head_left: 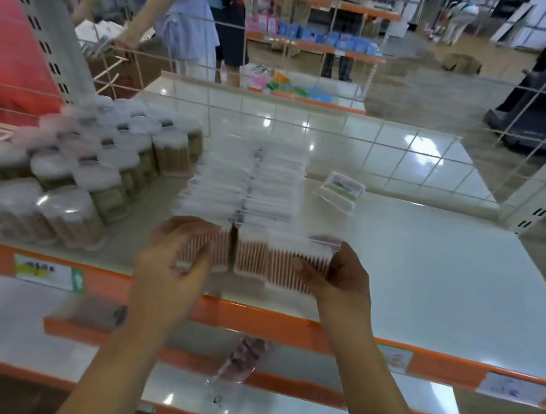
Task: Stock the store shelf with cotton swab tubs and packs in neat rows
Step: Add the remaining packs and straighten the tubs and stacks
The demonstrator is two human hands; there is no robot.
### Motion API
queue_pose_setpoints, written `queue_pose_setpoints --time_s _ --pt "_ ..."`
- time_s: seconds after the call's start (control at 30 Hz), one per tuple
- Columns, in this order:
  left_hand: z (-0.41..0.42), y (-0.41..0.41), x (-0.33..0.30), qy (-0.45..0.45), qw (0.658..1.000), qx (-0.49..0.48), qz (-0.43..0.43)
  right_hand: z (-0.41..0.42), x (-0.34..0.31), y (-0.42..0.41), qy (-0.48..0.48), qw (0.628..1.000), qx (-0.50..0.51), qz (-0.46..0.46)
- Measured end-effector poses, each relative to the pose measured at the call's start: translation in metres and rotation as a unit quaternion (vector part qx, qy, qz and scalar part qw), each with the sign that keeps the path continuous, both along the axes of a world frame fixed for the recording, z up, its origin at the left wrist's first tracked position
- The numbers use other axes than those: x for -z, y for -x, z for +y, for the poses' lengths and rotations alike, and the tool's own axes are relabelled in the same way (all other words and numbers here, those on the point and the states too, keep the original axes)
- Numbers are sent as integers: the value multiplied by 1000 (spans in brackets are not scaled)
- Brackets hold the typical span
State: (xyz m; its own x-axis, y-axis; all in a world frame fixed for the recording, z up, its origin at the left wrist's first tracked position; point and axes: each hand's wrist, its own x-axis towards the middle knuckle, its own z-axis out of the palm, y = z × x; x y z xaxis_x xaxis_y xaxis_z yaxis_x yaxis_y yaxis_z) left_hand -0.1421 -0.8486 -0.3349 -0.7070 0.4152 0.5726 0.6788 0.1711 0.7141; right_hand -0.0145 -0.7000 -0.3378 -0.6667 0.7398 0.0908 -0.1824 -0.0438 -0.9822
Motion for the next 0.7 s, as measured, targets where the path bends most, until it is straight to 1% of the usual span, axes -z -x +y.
queue_pose_setpoints --time_s 0.1,0.23,0.3,0.43,0.5,0.6,0.7 --pt "-8 12 0 31 998 -17 51 -14 1 13 3 1000 5 14" --pt "-9 25 2 69 992 17 107 -29 12 24 -9 999 42 10" --pt "-8 27 6 79 989 37 116 -35 18 27 -21 998 59 -9" --pt "-5 24 15 95 985 44 138 -38 21 30 -54 994 89 -31" --pt "-4 27 19 103 984 51 137 -39 22 31 -102 988 106 -56" --pt "-2 34 26 121 983 66 125 -41 27 31 -212 953 171 -134" --pt "-2 38 34 126 981 76 128 -37 31 31 -245 939 195 -140"
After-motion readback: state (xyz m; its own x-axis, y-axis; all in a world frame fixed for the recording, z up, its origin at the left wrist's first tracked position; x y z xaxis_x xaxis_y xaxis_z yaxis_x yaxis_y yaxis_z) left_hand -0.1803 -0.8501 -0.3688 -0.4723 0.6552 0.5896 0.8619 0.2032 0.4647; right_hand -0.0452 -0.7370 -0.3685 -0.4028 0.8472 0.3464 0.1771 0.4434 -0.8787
